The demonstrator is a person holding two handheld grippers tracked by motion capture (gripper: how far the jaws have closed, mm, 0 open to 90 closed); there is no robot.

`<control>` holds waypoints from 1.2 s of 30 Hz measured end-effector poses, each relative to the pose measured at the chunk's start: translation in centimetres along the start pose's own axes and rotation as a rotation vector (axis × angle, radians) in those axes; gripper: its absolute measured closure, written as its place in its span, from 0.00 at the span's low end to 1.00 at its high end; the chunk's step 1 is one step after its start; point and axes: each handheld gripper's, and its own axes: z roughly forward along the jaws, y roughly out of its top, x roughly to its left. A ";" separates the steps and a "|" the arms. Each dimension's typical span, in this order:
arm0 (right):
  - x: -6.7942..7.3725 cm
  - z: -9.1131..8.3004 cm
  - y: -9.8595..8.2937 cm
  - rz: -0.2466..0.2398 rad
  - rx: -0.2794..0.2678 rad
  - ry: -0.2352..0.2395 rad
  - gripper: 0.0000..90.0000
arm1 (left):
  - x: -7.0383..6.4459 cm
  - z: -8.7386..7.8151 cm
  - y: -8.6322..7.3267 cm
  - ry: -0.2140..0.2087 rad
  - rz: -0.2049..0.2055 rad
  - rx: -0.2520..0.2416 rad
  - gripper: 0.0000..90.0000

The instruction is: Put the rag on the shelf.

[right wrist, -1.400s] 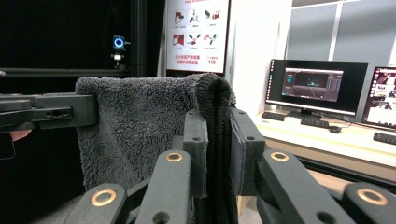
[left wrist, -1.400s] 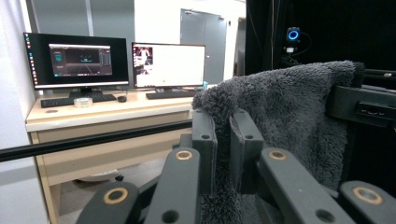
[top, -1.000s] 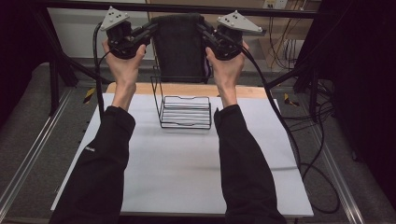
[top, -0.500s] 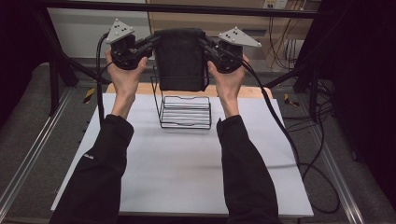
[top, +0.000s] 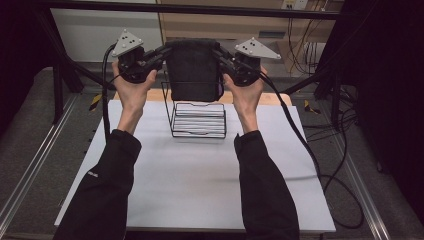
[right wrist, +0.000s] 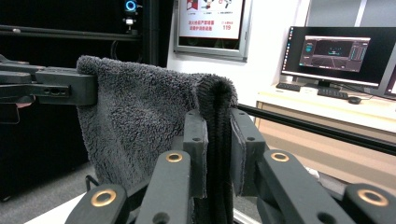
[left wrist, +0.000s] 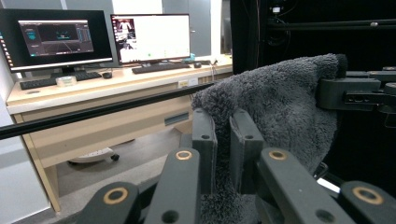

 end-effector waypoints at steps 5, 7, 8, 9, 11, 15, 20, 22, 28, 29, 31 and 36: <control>0.2 -0.2 -0.3 -0.007 0.006 0.004 0.88 | -0.2 -0.2 -0.4 -0.011 -0.003 0.001 0.91; 0.2 -0.3 -0.4 -0.011 0.007 0.006 0.88 | -0.2 -0.3 -0.6 -0.014 -0.003 0.001 0.91; 0.2 -0.4 -0.4 -0.016 0.007 0.008 0.88 | -0.2 -0.4 -0.8 -0.016 -0.003 0.002 0.91; 0.3 -0.4 -0.5 -0.017 0.010 0.008 0.88 | -0.2 -0.4 -0.9 -0.017 -0.004 0.002 0.91; 0.5 -0.5 -0.6 -0.029 0.016 0.006 0.88 | -0.3 -0.5 -1.1 -0.016 -0.003 0.004 0.91; 0.6 -0.6 -0.9 -0.028 0.013 0.010 0.88 | -0.3 -0.7 -1.3 -0.024 -0.001 0.005 0.91; 0.6 -1.0 -1.3 -0.030 0.015 0.015 0.88 | -0.7 -0.9 -1.6 -0.030 0.008 -0.001 0.91; 0.7 -1.1 -1.4 -0.032 0.016 0.017 0.88 | -0.7 -1.0 -1.7 -0.031 0.010 0.001 0.91; 0.9 -1.4 -1.7 -0.036 0.021 0.020 0.88 | -0.8 -1.2 -2.2 -0.035 0.016 0.005 0.91; 1.0 -1.4 -1.8 -0.038 0.024 0.021 0.88 | -0.9 -1.3 -2.2 -0.036 0.019 0.007 0.91; 1.1 -1.5 -1.9 -0.044 0.024 0.025 0.88 | -0.9 -1.4 -2.5 -0.040 0.019 0.005 0.91; 1.3 -1.8 -2.4 -0.044 0.025 0.034 0.88 | -1.1 -1.8 -3.2 -0.046 0.023 0.002 0.91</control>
